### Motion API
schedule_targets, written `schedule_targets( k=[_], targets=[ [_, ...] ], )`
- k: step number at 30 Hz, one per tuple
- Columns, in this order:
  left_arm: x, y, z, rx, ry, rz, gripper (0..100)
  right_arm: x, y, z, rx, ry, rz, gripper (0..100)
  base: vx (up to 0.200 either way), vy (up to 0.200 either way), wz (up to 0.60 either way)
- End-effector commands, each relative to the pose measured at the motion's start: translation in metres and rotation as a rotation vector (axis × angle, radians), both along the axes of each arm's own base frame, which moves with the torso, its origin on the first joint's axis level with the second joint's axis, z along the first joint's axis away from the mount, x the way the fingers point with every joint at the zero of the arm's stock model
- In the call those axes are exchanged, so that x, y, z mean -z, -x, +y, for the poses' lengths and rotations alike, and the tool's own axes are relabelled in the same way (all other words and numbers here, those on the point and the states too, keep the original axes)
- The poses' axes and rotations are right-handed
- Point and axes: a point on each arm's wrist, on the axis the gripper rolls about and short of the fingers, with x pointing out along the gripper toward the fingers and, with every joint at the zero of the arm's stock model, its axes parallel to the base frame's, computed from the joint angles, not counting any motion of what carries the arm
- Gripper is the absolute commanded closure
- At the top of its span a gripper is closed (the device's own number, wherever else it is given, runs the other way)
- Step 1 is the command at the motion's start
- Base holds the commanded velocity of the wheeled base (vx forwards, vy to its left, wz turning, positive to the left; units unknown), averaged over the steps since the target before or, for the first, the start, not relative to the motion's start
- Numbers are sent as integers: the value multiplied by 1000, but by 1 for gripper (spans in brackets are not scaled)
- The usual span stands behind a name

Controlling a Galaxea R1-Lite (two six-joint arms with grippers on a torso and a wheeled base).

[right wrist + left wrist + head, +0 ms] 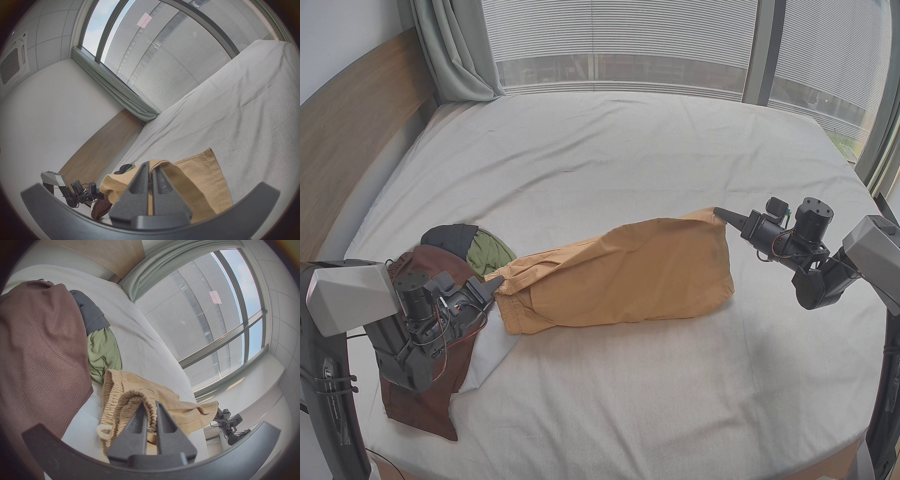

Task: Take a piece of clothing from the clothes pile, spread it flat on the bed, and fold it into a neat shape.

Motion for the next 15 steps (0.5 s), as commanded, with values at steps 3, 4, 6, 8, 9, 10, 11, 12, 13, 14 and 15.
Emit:
schedule_targets(
  k=[3,4,6,8,9,10,11,12,13,14,15],
  targets=[
    [8,-8,0,-3,9,7,100,6,-9,1,1,0,8,100,0,0,0],
    [9,-9,0,-4,8,3,100,6,-10,1,1,0,5,100,0,0,0],
    [8,-12,0,-4,11,-5,100,10,-13,2,-2,1,16,100,0,0,0],
    [8,-12,0,-4,11,-5,100,10,-13,3,-3,1,19,100,0,0,0],
    [8,-14,-1,-6,11,-8,100,12,-17,5,0,2,30,100,0,0,0],
    [9,-14,-1,-4,11,-8,100,11,-18,6,1,3,29,100,0,0,0],
    [10,-15,-1,-4,10,-8,100,10,-22,6,9,0,25,100,0,0,0],
    [10,-15,-2,-3,9,-6,100,10,-23,7,10,0,24,100,0,0,0],
    [10,-16,-2,-3,10,-12,100,11,-26,7,12,1,23,100,0,0,0],
    [10,-18,-2,-3,11,-15,100,9,-28,8,9,0,18,100,0,0,0],
    [11,-19,-2,-3,11,-17,100,8,-29,9,7,0,18,100,0,0,0]
  ],
)
